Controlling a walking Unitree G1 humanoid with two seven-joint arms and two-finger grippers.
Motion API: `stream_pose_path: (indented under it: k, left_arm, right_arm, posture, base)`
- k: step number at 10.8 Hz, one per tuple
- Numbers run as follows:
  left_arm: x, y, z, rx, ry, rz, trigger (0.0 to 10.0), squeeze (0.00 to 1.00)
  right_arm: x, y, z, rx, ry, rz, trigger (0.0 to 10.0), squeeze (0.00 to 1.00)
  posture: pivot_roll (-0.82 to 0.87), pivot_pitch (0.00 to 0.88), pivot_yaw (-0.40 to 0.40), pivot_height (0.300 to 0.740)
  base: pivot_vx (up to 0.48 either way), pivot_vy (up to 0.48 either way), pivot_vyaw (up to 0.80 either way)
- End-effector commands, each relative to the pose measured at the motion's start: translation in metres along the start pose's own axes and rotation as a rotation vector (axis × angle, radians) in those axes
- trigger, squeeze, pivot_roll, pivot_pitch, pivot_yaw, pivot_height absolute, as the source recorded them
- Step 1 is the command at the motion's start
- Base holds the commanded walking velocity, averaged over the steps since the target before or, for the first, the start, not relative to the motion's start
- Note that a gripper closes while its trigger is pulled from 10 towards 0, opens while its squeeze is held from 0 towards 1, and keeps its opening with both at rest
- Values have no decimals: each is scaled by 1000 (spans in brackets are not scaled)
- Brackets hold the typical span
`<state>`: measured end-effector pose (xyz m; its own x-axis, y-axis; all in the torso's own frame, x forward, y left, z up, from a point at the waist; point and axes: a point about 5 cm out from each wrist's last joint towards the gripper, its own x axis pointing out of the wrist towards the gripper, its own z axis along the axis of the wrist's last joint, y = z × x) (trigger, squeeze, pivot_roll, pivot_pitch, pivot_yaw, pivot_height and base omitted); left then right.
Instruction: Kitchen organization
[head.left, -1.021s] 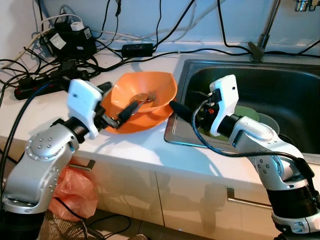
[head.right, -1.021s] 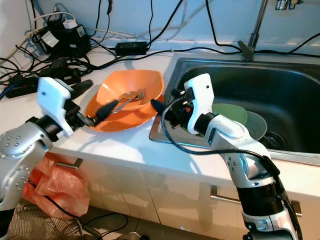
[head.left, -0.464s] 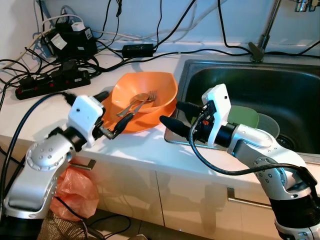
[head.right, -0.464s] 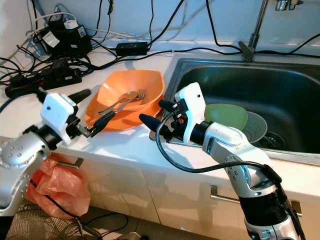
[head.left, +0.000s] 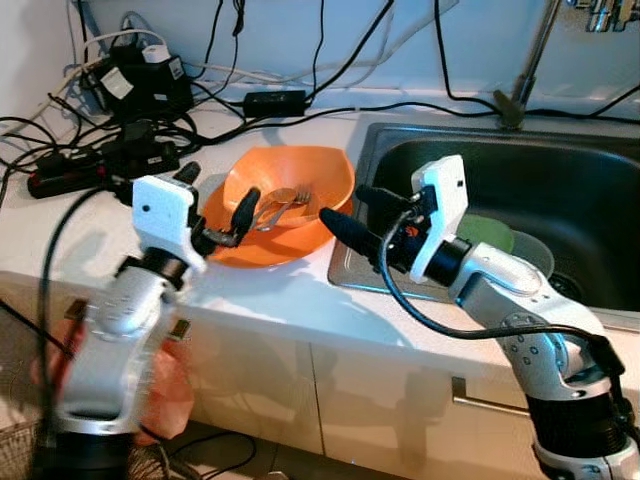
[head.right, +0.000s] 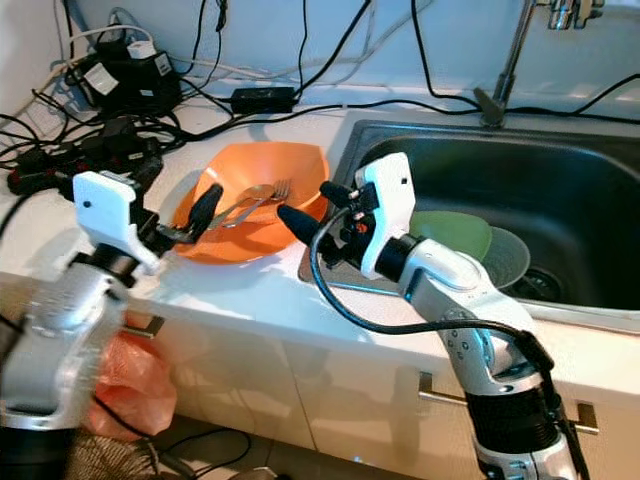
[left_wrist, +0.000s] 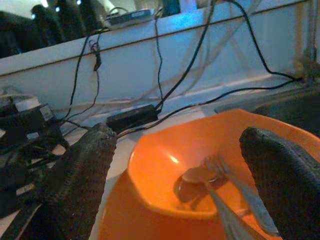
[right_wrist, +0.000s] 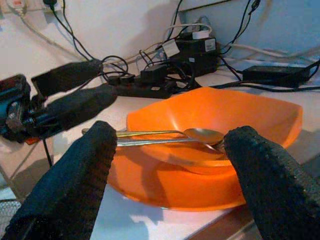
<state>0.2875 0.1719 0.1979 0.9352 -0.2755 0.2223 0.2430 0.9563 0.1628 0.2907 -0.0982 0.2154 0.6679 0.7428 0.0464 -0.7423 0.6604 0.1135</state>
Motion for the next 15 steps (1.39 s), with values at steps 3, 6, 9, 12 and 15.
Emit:
stream_pose_path:
  k: [3, 6, 9, 12, 15]
  left_arm:
    - [2, -16, 5, -31, -31, 11, 10000, 0]
    - [13, -26, 18, -54, -80, 10, 10000, 0]
    - [-6, -11, 8, -34, -23, 69, 10000, 0]
    - [-6, -5, 9, 15, -7, 47, 10000, 0]
    - [-24, -6, 2, 53, 37, 24, 10000, 0]
  right_arm:
    - [-3, 2, 6, 10, -28, -10, 10000, 0]
    - [0, 0, 8, 10, -50, -45, 10000, 0]
    - [-33, -33, 18, -35, -137, -356, 10000, 0]
    - [-52, -52, 23, -142, -80, -406, 10000, 0]
    - [-42, -46, 24, -157, -52, -305, 10000, 0]
  posture:
    - [75, 33, 64, 740]
    - [71, 32, 61, 740]
    - [56, 41, 63, 740]
    - [47, 30, 73, 740]
    - [66, 23, 55, 740]
  base:
    - [0, 0, 0]
    - [0, 0, 0]
    - [0, 0, 0]
    - [0, 0, 0]
    - [0, 0, 0]
